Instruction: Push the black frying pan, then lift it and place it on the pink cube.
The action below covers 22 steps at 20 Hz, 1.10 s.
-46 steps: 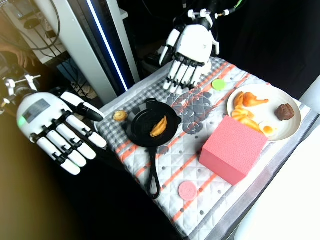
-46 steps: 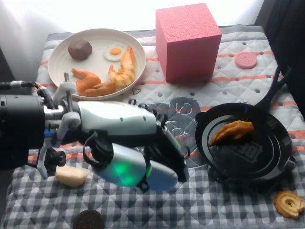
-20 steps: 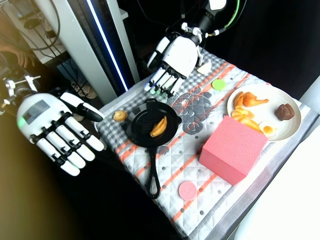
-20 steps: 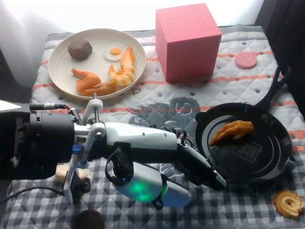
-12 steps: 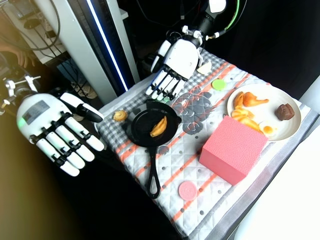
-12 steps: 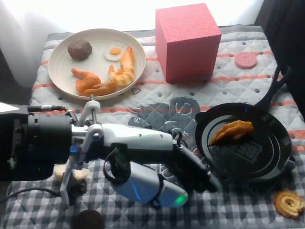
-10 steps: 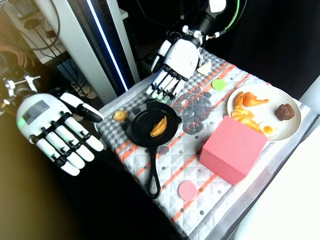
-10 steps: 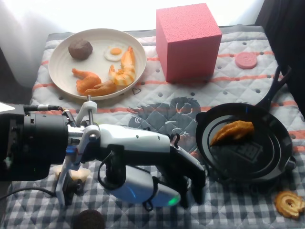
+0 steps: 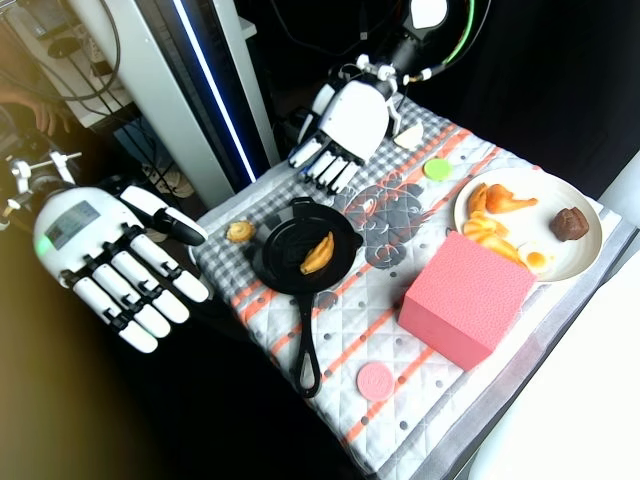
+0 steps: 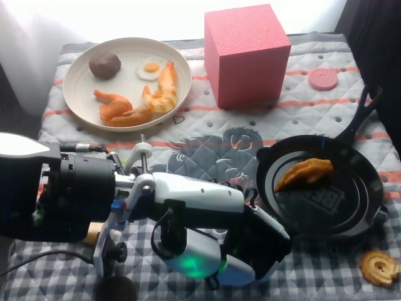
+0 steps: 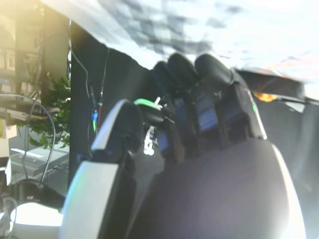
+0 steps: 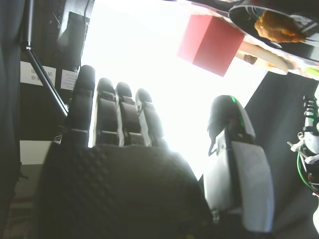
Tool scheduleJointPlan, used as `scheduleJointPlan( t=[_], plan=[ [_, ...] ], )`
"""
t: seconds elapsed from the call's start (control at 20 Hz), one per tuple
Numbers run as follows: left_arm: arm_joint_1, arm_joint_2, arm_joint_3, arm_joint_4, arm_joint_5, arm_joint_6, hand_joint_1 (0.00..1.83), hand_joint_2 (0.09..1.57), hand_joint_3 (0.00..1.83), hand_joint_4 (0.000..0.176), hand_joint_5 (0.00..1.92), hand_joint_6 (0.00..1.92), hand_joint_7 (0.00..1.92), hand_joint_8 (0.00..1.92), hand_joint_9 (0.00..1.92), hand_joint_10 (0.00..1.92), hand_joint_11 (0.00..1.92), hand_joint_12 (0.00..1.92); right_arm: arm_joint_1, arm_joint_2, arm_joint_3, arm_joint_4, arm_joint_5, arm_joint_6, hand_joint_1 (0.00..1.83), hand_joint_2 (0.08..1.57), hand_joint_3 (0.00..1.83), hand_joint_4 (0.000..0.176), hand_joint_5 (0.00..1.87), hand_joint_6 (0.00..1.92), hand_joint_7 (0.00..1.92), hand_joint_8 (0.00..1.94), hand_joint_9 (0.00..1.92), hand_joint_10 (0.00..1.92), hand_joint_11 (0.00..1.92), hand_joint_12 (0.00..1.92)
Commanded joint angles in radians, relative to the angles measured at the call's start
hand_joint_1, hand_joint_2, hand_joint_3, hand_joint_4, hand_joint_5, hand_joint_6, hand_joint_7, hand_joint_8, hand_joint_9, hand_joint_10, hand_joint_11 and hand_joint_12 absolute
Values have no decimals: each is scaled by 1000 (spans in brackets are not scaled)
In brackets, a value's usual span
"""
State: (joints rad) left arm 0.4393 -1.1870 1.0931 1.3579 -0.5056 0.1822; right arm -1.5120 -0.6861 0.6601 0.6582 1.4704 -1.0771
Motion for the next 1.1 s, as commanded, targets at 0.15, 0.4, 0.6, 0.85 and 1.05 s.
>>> scheduleJointPlan(
  t=[0.15, 0.4, 0.6, 0.85, 1.05],
  plan=[
    [-3, -9, 7, -47, -60, -9, 665, 1326, 0, 0, 379, 1000, 586, 354, 469, 613, 38, 1334, 4, 1, 3, -7, 128, 0, 234, 1259, 0, 22, 0, 0, 0, 0, 0, 0, 0, 449],
    [-4, 6, 11, -108, -59, 30, 676, 1413, 3, 0, 348, 80, 356, 4, 322, 122, 0, 946, 2, 0, 3, -5, 128, 0, 229, 1275, 0, 4, 0, 0, 0, 0, 14, 3, 0, 328],
    [-7, 7, 12, -122, -52, 50, 631, 1395, 0, 0, 240, 5, 169, 5, 194, 9, 0, 577, 1, 0, 3, -3, 128, 0, 226, 1279, 0, 3, 0, 0, 0, 0, 6, 5, 0, 422],
    [-3, 6, 20, -159, -32, 78, 493, 1376, 0, 0, 138, 0, 65, 0, 74, 0, 0, 267, 1, 0, 3, -2, 128, 0, 215, 1267, 0, 3, 0, 0, 0, 0, 26, 8, 0, 319],
    [-3, 6, 23, -177, -32, 93, 404, 1355, 5, 0, 162, 12, 85, 13, 83, 19, 0, 246, 1, 0, 3, -1, 128, 0, 223, 1273, 1, 4, 0, 0, 0, 0, 20, 12, 0, 407]
  ],
)
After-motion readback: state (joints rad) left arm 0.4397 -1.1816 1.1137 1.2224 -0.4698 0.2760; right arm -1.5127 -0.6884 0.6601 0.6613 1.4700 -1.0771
